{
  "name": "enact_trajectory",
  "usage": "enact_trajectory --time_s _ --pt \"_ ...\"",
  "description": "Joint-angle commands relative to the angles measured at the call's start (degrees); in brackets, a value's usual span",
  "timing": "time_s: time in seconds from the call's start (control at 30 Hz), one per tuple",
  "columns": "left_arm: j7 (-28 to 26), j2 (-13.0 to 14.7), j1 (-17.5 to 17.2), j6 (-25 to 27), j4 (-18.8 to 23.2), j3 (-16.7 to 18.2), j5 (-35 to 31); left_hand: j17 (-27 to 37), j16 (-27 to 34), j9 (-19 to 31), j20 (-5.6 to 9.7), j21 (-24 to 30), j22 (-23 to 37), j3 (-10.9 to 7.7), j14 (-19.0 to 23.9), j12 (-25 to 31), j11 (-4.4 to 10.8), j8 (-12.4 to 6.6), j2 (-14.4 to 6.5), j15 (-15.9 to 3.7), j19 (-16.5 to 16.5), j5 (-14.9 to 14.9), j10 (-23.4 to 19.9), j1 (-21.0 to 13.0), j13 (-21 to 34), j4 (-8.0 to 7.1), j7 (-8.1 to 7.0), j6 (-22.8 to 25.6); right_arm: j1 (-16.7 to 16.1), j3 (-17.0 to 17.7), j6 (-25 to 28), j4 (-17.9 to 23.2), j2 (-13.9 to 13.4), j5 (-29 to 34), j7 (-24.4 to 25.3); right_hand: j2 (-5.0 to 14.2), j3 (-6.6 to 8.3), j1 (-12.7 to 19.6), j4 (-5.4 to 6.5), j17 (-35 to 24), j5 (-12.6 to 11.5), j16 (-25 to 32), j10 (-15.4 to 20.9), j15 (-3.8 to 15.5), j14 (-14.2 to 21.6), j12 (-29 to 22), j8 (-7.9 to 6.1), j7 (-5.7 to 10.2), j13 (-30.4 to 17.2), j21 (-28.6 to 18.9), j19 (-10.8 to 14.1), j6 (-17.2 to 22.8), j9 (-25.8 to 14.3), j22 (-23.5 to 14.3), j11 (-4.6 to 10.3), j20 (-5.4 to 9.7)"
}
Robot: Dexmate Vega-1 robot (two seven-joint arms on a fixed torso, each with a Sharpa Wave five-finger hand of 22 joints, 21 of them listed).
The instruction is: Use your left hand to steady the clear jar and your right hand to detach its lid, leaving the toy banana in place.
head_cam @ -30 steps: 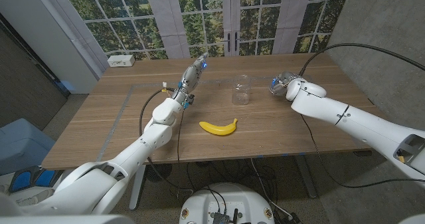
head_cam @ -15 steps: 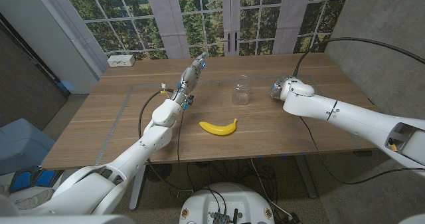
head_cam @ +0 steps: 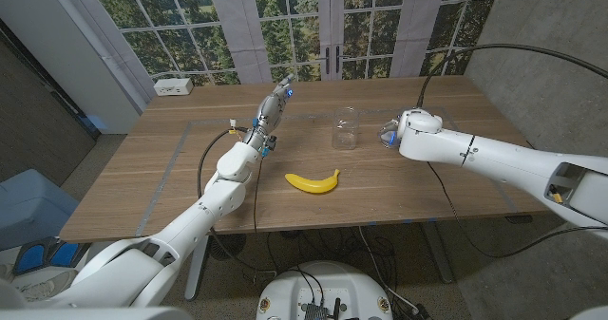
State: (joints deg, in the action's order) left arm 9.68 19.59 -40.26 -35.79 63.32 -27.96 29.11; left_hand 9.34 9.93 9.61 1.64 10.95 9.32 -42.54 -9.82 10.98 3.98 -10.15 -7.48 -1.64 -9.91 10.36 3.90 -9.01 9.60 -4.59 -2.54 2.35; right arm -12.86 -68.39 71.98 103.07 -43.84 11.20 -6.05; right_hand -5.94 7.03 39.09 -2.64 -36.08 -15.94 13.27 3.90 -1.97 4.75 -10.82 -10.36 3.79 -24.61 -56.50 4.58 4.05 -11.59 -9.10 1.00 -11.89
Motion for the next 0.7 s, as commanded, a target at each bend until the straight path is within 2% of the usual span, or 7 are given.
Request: enact_trajectory --time_s 0.03,0.13,0.2,0.3,0.37,0.6,0.7 --pt "0.25 -0.08 0.27 -0.01 -0.56 0.05 0.12 -0.04 -0.12 0.01 6.54 -0.25 0.19 -0.16 -0.61 -0.23 -0.43 0.18 -3.54 -4.66 -1.11 -0.06 0.2 -0.95 0.14 0.43 -0.27 -0.38 -18.25 23.99 -18.54 6.13 -3.47 -11.54 14.65 7.0 1.64 -1.83 2.07 0.89 0.21 -0.29 -2.71 0.41 -1.83 -0.2 -0.97 0.05 1.82 5.01 -2.71 0.42 0.25 -0.19 -0.35 -0.17" --pt "1.32 0.1 0.6 0.14 -0.84 -0.25 0.24 -0.04 -0.13 0.01 6.76 -0.28 0.19 -0.12 -0.7 -0.24 -0.21 0.26 -3.33 -4.93 -1.13 -0.15 0.21 -1.02 0.14 0.75 -0.51 -0.67 -22.52 27.7 -24.91 6.54 -3.6 -11.89 19.2 11.3 3.43 -1.33 1.78 1.67 2.31 -0.22 -0.87 2.74 -2.37 -0.89 -1.39 1.19 2.97 7.18 -2.68 1.76 0.37 -0.21 0.67 1.04" --pt "1.89 0.31 0.79 0.21 -0.91 -0.5 0.06 -0.04 -0.18 0.0 6.94 -0.33 0.2 0.18 -0.96 -0.38 0.08 0.35 -2.74 -4.89 -1.23 -0.31 0.59 -0.98 0.14 1.29 -0.52 -1.08 -24.12 28.76 -27.74 6.72 -3.77 -11.31 20.98 11.94 3.69 -1.3 1.64 1.88 2.77 -0.27 -0.87 2.71 -2.58 -0.84 -1.32 1.35 3.22 7.45 -2.18 1.72 0.39 -0.21 0.82 1.63" --pt "1.92 0.25 0.83 0.01 -0.9 -0.48 0.04 -0.04 -0.22 0.0 6.87 -0.38 0.2 0.33 -1.13 -0.45 0.14 0.36 -2.57 -4.89 -1.34 -0.37 0.83 -0.96 0.15 1.55 -0.6 -1.21 -26.12 30.18 -30.96 6.59 -3.48 -10.54 23.33 13.42 3.91 -2.49 1.77 2.59 4.23 -0.43 -0.43 3.56 -3.3 -0.85 -1.43 1.94 4.1 8.74 -1.44 2.51 0.43 -0.22 1.43 6.45" --pt "2.03 0.29 0.83 0.02 -0.78 -0.47 0.11 -0.04 -0.19 0.0 6.86 -0.37 0.2 0.39 -1.12 -0.45 0.16 0.39 -2.52 -4.92 -1.33 -0.39 0.84 -0.95 0.15 1.68 -0.61 -1.36 -26.62 30.44 -31.64 6.42 -3.16 -9.73 24.07 13.92 4.32 -2.43 1.12 3.46 4.75 -0.95 -0.13 4.25 -4.3 -0.84 -1.43 2.18 4.73 9.82 -1.4 3.01 0.46 -0.22 1.78 9.84" --pt "1.67 0.46 0.66 -0.19 -0.19 -0.38 -0.18 -0.03 -0.17 -0.01 6.81 -0.38 0.21 0.55 -1.21 -0.47 0.19 0.37 -2.46 -4.85 -1.35 -0.44 0.98 -0.93 0.15 2.02 -0.65 -1.53 -28.88 32.66 -35.72 5.83 -2.41 -8.93 25.75 14.8 5.29 -2.61 0.53 5.29 5.06 -1.48 0.51 4.73 -4.52 -0.87 -1.18 0.19 5.72 11.37 -1.0 2.93 0.49 -0.21 2.32 13.53" --pt "1.4 0.67 0.45 -0.12 0.33 -0.35 -0.37 -0.02 -0.18 -0.01 6.78 -0.38 0.21 0.63 -1.31 -0.48 0.22 0.38 -2.46 -4.91 -1.35 -0.46 1.08 -0.92 0.15 2.2 -0.7 -1.67 -30.56 34.94 -39.85 5.08 -2.11 -10.51 26.24 16.62 6.37 -3.46 1.23 6.01 4.97 -1.47 1.05 6.38 -4.74 -0.9 -1.38 -0.24 6.37 12.68 -1.55 3.78 0.49 -0.19 3.27 15.62"
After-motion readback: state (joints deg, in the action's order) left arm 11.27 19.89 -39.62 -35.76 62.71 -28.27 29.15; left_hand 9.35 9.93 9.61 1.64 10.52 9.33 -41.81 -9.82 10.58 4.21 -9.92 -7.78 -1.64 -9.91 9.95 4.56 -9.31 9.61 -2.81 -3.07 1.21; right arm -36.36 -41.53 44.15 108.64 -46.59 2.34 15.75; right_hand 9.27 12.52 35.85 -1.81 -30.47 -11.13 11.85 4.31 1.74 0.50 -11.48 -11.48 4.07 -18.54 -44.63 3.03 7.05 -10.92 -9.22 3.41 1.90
